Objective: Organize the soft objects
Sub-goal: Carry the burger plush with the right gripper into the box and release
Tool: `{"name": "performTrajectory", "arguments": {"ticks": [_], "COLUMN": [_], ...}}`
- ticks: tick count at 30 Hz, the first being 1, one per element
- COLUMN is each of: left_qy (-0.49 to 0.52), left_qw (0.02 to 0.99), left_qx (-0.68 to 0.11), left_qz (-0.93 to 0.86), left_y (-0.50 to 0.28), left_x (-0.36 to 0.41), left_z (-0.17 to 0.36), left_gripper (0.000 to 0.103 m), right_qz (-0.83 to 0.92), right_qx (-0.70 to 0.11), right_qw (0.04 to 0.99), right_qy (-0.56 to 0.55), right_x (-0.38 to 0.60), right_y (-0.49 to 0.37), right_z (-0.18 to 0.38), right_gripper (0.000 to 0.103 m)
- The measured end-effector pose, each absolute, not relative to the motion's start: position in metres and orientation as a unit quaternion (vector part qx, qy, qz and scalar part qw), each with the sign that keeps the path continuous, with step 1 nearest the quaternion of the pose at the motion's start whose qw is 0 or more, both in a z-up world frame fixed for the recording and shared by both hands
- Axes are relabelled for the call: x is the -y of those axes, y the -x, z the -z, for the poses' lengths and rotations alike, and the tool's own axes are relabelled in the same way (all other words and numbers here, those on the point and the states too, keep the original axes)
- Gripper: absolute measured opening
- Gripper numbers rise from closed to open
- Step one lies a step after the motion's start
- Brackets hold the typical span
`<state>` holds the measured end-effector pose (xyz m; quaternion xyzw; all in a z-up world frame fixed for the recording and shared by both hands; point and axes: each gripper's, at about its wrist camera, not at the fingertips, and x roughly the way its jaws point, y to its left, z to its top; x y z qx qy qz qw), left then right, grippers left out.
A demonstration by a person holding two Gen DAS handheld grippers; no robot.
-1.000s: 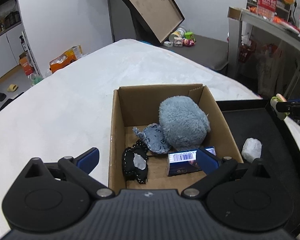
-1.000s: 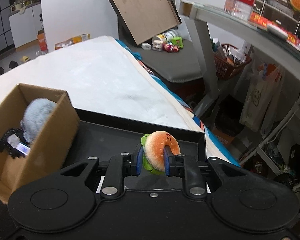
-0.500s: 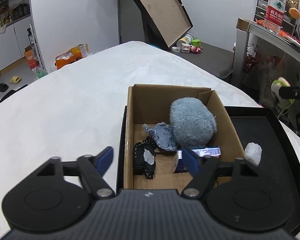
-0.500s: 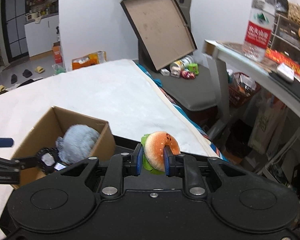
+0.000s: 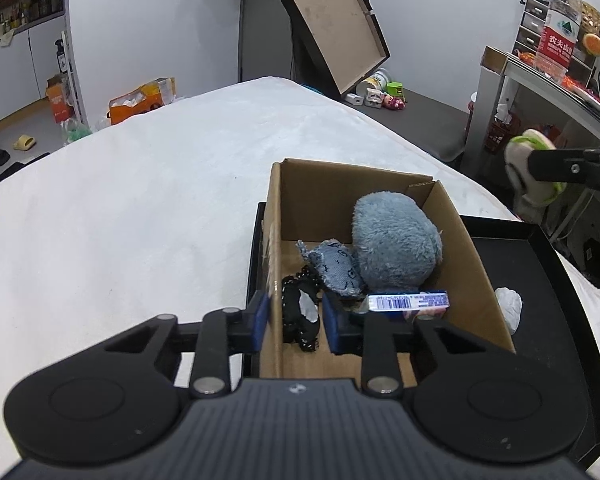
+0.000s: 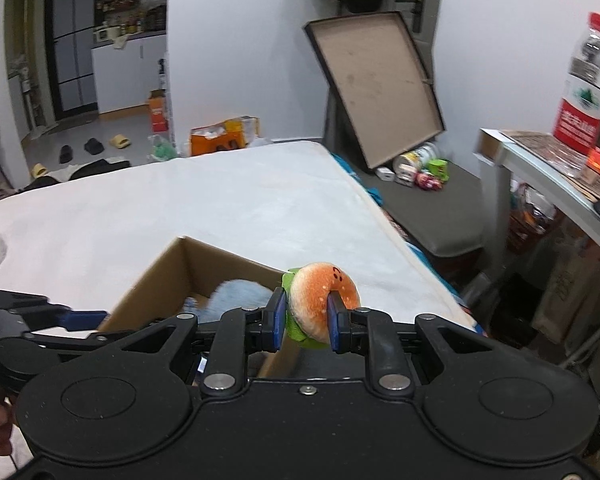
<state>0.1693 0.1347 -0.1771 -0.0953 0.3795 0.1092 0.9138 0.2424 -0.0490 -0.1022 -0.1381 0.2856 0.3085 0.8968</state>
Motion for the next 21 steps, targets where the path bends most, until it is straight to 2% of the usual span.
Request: {"name": "performTrajectory", "arguments": {"ticks": [11,14,21], "left_qy": [0.112,0.116,0.121], "left_qw": [0.912,0.911,0.91], "left_qx": [-0.382,-0.385,-0.386], "left_qz": [-0.098,-0.095,-0.094], "left_y": [-0.163,-0.163,-0.162], "left_x": [-0.146,-0.148,-0.15], "left_z": [0.18,0.182,0.185], "left_gripper": [0.025,0.016,0.013], "right_qz": [-0.346,-0.357,-0.384], "right_qx": [-0.298,-0.303,-0.333], "right_qw": [0.88,0.874,0.854], "right_qy": [0.132,0.129,0.107], "right_x": [0.012,0.003,-0.014], "right_y": [-0.228,-0.225,-0.219], "right_z": [0.11,0.113,0.125], "right_gripper": [0.021,0.021,0.021]}}
